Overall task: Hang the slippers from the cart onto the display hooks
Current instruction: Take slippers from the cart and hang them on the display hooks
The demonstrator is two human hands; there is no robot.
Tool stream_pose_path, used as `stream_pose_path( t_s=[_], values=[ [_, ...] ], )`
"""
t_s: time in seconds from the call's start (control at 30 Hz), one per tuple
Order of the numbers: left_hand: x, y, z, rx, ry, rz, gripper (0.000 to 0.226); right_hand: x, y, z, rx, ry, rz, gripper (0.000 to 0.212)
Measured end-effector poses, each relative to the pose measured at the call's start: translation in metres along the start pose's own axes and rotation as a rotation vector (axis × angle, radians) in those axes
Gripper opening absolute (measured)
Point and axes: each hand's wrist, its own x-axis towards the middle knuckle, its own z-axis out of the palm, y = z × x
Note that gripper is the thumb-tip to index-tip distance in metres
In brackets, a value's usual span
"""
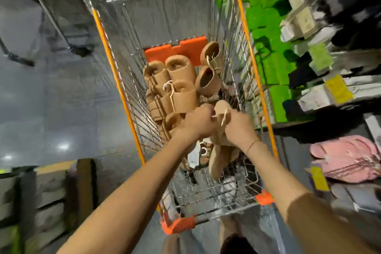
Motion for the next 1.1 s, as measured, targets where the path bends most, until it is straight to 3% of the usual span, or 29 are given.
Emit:
stream_pose_path(
  t_s=[0.1, 0.2, 0.37, 0.57, 0.8, 0.9, 1.0, 1.1],
  values=[
    [0.027, 0.003, 0.049, 0.050, 0.023, 0.004, 0.024, 0.010, 0.023, 0.031, 0.115, -0.045, 0.076, 0.051],
    [0.049, 0.001, 0.083, 0.185, 0.101, 0.012, 0.021, 0.020, 0.040, 0.050, 0.193, -0.070, 0.091, 0.053],
    [0.074, -0.007, 0.108, 0.198, 0.168, -0.069, 0.021, 0.035, 0.055, 0.070, 0.290, -0.094, 0.107, 0.054],
    [0.064, 0.001, 0.040, -0.045, 0.158, 0.078, 0.019, 0.026, 0.049, 0.046, 0.385, 0.042, 0.029, 0.055],
    [0.032, 0.016, -0.048, -0.267, 0.155, 0.120, 0.021, 0.018, 0.028, 0.006, 0.529, 0.191, -0.022, 0.034],
    [0.007, 0.013, -0.074, -0.312, 0.139, 0.176, 0.023, 0.009, 0.021, -0.008, 0.688, 0.236, -0.059, 0.036],
    [-0.011, 0.006, -0.088, -0.380, -0.003, 0.213, 0.021, -0.005, 0.017, -0.016, 0.669, 0.210, -0.249, 0.043],
    [-0.014, 0.003, -0.076, -0.421, -0.098, 0.194, 0.022, -0.010, 0.021, -0.008, 0.603, -0.003, -0.391, 0.040]
  ],
)
